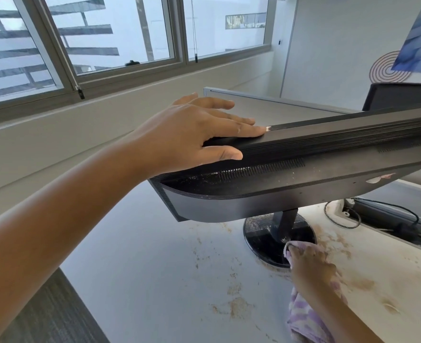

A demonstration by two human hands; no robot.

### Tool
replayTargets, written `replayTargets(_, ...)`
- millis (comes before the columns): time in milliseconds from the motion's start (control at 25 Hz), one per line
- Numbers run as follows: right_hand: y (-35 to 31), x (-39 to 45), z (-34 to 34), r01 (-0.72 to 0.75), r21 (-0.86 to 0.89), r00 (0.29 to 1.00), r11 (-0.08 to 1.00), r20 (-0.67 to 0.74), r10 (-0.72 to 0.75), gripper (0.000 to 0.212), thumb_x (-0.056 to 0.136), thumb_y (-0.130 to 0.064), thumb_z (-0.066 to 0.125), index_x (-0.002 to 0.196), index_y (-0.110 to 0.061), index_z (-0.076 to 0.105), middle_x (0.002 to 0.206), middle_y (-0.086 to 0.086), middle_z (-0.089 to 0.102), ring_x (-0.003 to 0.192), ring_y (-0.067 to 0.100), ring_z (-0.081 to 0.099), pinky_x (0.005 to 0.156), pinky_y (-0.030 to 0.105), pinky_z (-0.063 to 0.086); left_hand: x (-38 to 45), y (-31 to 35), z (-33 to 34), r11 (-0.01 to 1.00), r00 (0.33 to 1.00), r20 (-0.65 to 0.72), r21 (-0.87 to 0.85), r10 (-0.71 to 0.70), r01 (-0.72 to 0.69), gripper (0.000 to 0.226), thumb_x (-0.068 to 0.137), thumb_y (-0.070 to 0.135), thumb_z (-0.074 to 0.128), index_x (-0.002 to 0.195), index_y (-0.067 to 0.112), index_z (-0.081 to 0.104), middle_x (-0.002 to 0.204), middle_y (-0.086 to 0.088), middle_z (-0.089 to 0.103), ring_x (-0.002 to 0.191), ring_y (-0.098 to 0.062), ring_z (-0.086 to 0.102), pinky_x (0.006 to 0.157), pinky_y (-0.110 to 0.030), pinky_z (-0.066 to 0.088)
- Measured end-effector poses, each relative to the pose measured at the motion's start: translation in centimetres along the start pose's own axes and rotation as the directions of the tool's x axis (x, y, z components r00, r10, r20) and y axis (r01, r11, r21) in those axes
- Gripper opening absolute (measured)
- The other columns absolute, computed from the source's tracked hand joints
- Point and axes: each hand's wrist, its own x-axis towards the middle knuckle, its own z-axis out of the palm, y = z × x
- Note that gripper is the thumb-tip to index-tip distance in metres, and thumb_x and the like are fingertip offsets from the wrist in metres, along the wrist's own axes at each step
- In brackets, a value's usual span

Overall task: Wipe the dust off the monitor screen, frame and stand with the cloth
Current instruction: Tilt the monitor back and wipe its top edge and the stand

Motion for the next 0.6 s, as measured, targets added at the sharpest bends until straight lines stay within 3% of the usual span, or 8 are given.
replayTargets(200, -0.2, 0.4, -1.3, -0.014, -0.039, 0.998, 0.999, 0.062, 0.016, 0.063, 0.090, -0.028, 0.050, 0.146, -0.035, 0.021, 0.141, 0.006, 0.036, 0.127, 0.029, 0.037, 0.096, 0.044, 0.043, 0.3, 0.2, -0.2, 1.000, 1.000, -0.009, -0.016, 0.000, 0.000, 0.045, 0.084, 0.057, 0.037, 0.128, 0.054, 0.027, 0.132, 0.030, 0.040, 0.135, -0.009, 0.030, 0.109, -0.046, 0.028)
replayTargets(320, 0.5, 1.8, -2.5, -0.007, -0.025, 0.999, 1.000, 0.031, 0.008, 0.048, 0.092, -0.025, 0.045, 0.139, -0.035, 0.036, 0.134, 0.005, 0.044, 0.123, 0.026, 0.044, 0.097, 0.042, 0.044, 0.1, 0.3, -0.1, 1.000, 1.000, -0.009, -0.005, -0.001, 0.001, 0.045, 0.085, 0.057, 0.037, 0.128, 0.054, 0.028, 0.133, 0.028, 0.042, 0.135, -0.009, 0.029, 0.110, -0.043, 0.025)
replayTargets(440, 2.9, 5.0, -3.3, 0.134, 0.061, 0.989, 0.989, 0.053, -0.138, 0.038, 0.097, -0.031, 0.037, 0.132, -0.044, 0.043, 0.123, 0.003, 0.050, 0.115, 0.025, 0.049, 0.096, 0.042, 0.043, 0.0, 0.5, 0.0, 0.999, 1.000, -0.007, 0.033, -0.001, 0.002, 0.045, 0.085, 0.059, 0.035, 0.129, 0.055, 0.026, 0.134, 0.027, 0.044, 0.136, -0.006, 0.027, 0.109, -0.038, 0.016)
replayTargets(600, 4.6, 8.0, -3.0, 0.279, -0.004, 0.959, 0.960, 0.052, -0.278, 0.038, 0.098, -0.035, 0.036, 0.134, -0.049, 0.038, 0.131, 0.000, 0.044, 0.116, 0.023, 0.043, 0.091, 0.041, 0.038, 0.3, 0.2, -0.2, 0.999, 1.000, -0.018, 0.045, 0.001, 0.000, 0.046, 0.084, 0.059, 0.036, 0.128, 0.055, 0.027, 0.130, 0.033, 0.040, 0.136, -0.005, 0.027, 0.109, -0.041, 0.015)
